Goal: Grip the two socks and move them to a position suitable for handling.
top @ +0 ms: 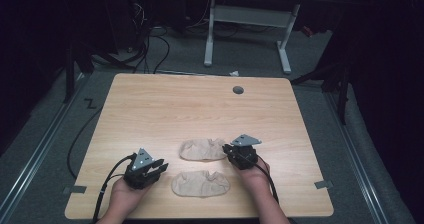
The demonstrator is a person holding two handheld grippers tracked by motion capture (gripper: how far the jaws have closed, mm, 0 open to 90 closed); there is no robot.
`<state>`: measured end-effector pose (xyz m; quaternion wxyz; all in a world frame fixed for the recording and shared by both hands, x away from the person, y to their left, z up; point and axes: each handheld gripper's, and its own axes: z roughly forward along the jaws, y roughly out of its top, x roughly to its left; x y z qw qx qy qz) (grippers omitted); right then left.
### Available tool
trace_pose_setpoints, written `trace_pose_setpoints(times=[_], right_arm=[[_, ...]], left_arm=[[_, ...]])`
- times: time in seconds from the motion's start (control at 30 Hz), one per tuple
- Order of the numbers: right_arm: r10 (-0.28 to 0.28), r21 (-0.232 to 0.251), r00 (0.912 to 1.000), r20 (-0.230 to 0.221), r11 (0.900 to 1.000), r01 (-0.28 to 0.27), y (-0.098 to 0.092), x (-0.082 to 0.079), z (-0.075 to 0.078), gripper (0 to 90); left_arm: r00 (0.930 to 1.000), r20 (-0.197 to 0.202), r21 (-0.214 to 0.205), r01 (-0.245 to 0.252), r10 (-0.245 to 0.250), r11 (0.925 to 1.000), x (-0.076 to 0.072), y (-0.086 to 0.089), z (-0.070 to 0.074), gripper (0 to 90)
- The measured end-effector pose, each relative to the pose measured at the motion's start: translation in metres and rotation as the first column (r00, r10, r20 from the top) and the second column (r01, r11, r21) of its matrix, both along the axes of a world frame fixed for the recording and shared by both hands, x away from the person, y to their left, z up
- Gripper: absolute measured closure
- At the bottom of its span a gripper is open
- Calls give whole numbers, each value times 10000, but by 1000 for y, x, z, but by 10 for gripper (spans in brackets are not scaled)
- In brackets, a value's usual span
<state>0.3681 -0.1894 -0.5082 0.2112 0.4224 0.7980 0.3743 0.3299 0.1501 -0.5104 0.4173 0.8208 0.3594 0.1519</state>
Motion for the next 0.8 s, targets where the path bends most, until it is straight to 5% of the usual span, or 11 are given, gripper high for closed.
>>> trace_pose_setpoints(times=[0.2, 0.3, 0.5, 0.67, 0.8], right_arm=[[-364, 97, 9993, 65, 9993, 363, -11, 1, 2, 755], [-658, 238, 9978, 7, 9975, 658, -16, 3, 0, 710], [-931, 482, 9955, -190, 9944, 940, -19, 10, -4, 641], [-655, 371, 9962, -567, 9970, 676, -12, 14, -11, 646], [-515, 62, 9945, -915, 9986, 523, -7, 16, -18, 657]], left_arm=[[9971, -249, 56, -722, 723, 9974, 16, -9, -3, 650], [9971, 25, 9, -764, 764, 9971, 25, -17, 3, 628], [9982, -163, 60, -579, 580, 9983, 50, -41, -1, 539], [9974, -313, 346, -643, 654, 9973, 64, -57, -7, 539], [9946, -471, 330, -914, 928, 9953, 69, -60, -13, 625]])
